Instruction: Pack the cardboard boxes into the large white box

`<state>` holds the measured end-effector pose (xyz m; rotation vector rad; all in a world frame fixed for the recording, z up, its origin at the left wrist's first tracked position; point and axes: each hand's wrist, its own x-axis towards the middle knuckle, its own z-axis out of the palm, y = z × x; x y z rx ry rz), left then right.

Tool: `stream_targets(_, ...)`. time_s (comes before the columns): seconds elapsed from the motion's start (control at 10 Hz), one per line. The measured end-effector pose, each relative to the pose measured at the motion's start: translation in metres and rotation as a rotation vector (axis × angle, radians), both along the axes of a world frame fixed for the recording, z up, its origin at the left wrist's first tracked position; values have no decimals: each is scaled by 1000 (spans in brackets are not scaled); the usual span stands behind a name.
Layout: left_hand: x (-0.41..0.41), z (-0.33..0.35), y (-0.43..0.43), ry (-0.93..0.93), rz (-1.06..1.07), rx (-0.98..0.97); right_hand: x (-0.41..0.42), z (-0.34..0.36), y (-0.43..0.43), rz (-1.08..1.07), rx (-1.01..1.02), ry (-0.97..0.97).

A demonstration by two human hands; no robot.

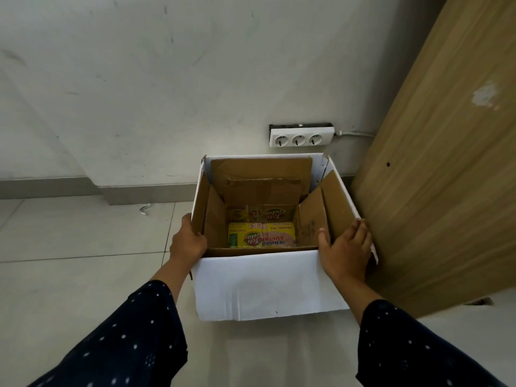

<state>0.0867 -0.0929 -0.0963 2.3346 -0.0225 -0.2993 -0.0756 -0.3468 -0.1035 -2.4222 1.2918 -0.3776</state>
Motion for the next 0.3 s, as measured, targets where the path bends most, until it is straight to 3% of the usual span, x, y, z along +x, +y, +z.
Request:
stream_targets(0.2, -3, 21, 15, 9, -49, 73, -1, 20, 0, 3, 73, 208)
stream_targets(0.3, -7, 36, 20, -71, -56, 121, 2, 34, 8, 69, 45, 244)
